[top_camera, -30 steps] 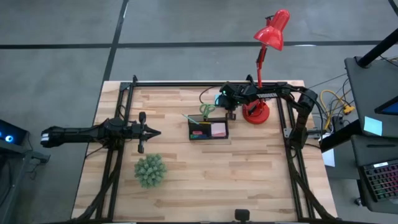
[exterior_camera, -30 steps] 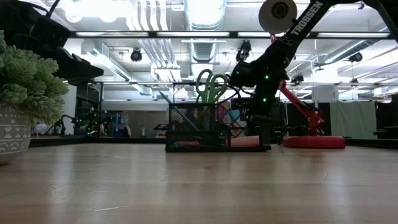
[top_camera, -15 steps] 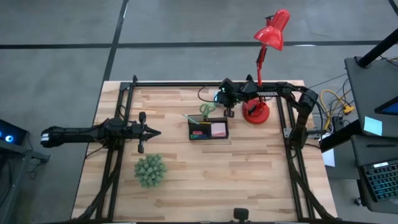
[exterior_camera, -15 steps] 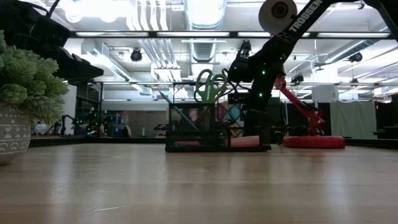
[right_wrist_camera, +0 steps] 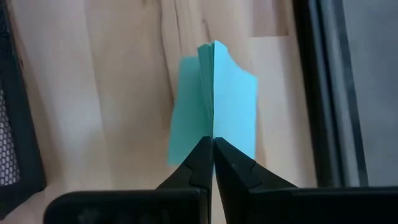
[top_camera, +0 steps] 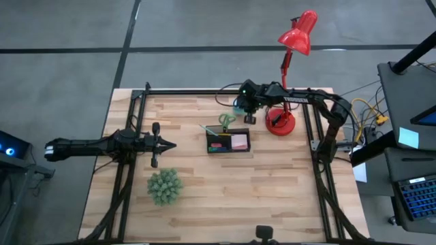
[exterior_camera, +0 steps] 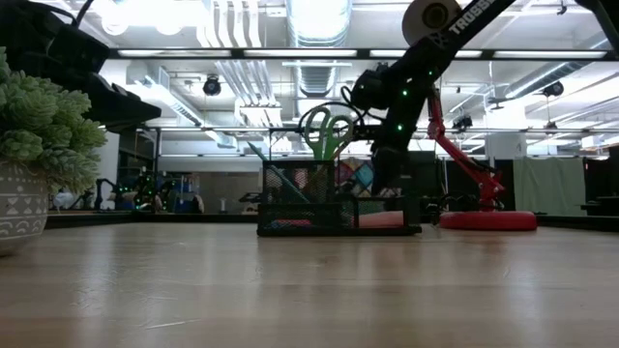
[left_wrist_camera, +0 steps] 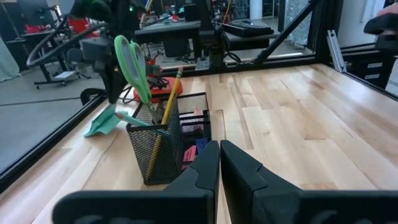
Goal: Pick and place office supplies into organizer
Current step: Put the blue sticky notes into the black desk organizer
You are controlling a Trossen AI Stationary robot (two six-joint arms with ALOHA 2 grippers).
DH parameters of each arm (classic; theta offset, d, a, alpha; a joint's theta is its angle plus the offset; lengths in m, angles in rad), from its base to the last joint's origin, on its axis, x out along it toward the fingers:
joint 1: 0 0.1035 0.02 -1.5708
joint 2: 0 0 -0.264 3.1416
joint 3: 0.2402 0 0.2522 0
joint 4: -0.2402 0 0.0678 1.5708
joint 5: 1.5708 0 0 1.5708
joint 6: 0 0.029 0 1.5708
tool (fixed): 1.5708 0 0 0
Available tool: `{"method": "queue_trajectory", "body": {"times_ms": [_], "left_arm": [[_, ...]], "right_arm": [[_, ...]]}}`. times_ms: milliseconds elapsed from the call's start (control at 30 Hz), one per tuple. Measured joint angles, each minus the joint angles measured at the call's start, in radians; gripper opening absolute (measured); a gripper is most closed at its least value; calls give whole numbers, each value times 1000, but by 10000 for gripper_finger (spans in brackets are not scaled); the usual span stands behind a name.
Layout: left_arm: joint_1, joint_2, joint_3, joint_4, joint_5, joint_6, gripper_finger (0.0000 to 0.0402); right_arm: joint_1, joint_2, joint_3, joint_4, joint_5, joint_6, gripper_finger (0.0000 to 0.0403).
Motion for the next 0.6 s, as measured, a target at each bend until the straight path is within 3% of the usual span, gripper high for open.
{"method": "queue_trajectory", "body": {"times_ms": [600], "left_arm": [[0, -1, 0, 1, 0, 0, 0]], "right_arm": [[0, -89, 47, -99, 23, 4, 8]]}}
